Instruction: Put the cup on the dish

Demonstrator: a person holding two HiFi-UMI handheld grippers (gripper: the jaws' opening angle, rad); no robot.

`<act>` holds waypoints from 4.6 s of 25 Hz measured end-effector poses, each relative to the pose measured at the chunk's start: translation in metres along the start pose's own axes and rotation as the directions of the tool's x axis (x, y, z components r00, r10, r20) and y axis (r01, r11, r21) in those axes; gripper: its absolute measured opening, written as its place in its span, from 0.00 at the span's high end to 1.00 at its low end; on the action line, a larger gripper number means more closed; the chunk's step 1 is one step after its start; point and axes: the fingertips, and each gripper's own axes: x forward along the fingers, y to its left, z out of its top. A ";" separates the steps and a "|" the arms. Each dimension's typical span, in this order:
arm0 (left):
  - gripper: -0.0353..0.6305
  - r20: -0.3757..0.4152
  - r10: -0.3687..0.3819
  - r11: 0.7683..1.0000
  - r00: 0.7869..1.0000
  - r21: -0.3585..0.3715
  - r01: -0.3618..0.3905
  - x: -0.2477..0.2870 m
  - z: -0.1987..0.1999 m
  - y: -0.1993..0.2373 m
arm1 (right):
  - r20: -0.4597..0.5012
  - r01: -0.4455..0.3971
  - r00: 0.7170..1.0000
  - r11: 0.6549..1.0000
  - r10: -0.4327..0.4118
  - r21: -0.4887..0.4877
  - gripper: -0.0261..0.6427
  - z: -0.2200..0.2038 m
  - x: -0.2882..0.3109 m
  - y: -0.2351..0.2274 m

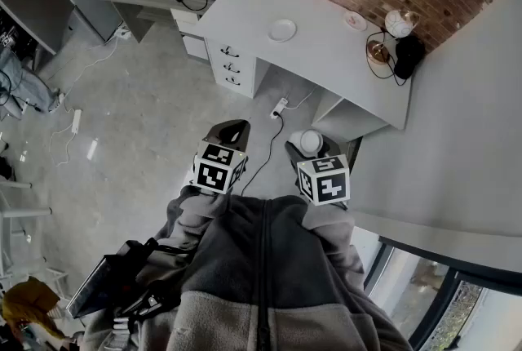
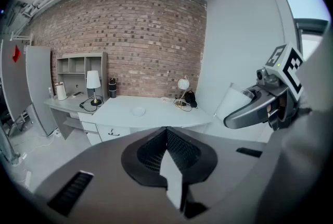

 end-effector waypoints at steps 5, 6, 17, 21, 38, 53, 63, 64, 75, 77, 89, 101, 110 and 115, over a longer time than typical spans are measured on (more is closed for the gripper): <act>0.94 0.006 0.005 1.000 1.000 0.003 -0.005 0.000 0.003 0.002 | 0.005 0.001 1.000 1.000 -0.001 -0.011 0.58 0.002 0.001 0.000; 0.94 0.009 0.006 1.000 1.000 0.004 -0.006 0.000 0.004 0.003 | 0.008 0.002 1.000 1.000 -0.002 -0.013 0.58 0.003 0.000 0.000; 0.94 0.004 0.006 1.000 1.000 0.001 -0.006 0.000 0.004 0.002 | 0.015 0.009 1.000 1.000 -0.009 -0.026 0.58 0.008 -0.001 -0.002; 0.94 -0.004 0.001 1.000 1.000 0.002 -0.001 0.000 0.002 0.000 | 0.002 0.008 1.000 1.000 -0.008 -0.028 0.58 0.005 0.000 -0.001; 0.94 -0.038 0.012 1.000 0.999 -0.002 -0.012 0.007 -0.016 -0.041 | -0.027 -0.034 0.999 0.999 0.034 -0.030 0.58 -0.031 -0.016 -0.014; 0.94 -0.032 0.014 1.000 0.999 0.001 -0.014 0.021 -0.023 -0.073 | -0.019 -0.064 0.998 0.997 0.063 -0.040 0.58 -0.051 -0.026 -0.031; 0.94 -0.037 0.043 0.999 0.998 -0.017 -0.043 0.026 -0.028 -0.069 | -0.030 -0.073 0.997 0.997 0.072 -0.031 0.58 -0.060 -0.023 -0.041; 0.94 -0.038 0.047 0.999 0.998 -0.021 -0.047 0.026 -0.029 -0.066 | -0.032 -0.074 0.997 0.997 0.073 -0.031 0.58 -0.061 -0.022 -0.041; 0.94 -0.026 0.033 0.999 0.999 -0.030 -0.034 0.065 -0.012 -0.027 | -0.041 -0.052 0.998 0.998 0.051 -0.030 0.58 -0.037 0.014 -0.059; 0.94 -0.017 0.028 0.999 0.999 -0.030 -0.029 0.078 -0.003 -0.017 | -0.041 -0.045 0.998 0.998 0.043 -0.032 0.58 -0.027 0.024 -0.066; 0.94 -0.025 0.031 0.998 0.999 -0.045 -0.033 0.144 0.045 0.073 | -0.069 -0.053 0.996 0.998 0.050 -0.038 0.58 0.055 0.109 -0.097; 0.94 -0.049 -0.013 0.999 0.999 -0.050 0.011 0.212 0.096 0.148 | -0.073 -0.027 0.997 0.999 0.025 -0.026 0.58 0.137 0.182 -0.128; 0.94 -0.094 -0.057 0.997 0.994 -0.061 0.051 0.264 0.113 0.202 | -0.088 -0.018 0.996 1.000 0.018 0.005 0.58 0.182 0.240 -0.147; 0.94 -0.118 -0.064 0.995 0.991 -0.079 0.055 0.281 0.117 0.227 | -0.107 -0.016 0.994 1.000 0.017 0.005 0.58 0.198 0.261 -0.149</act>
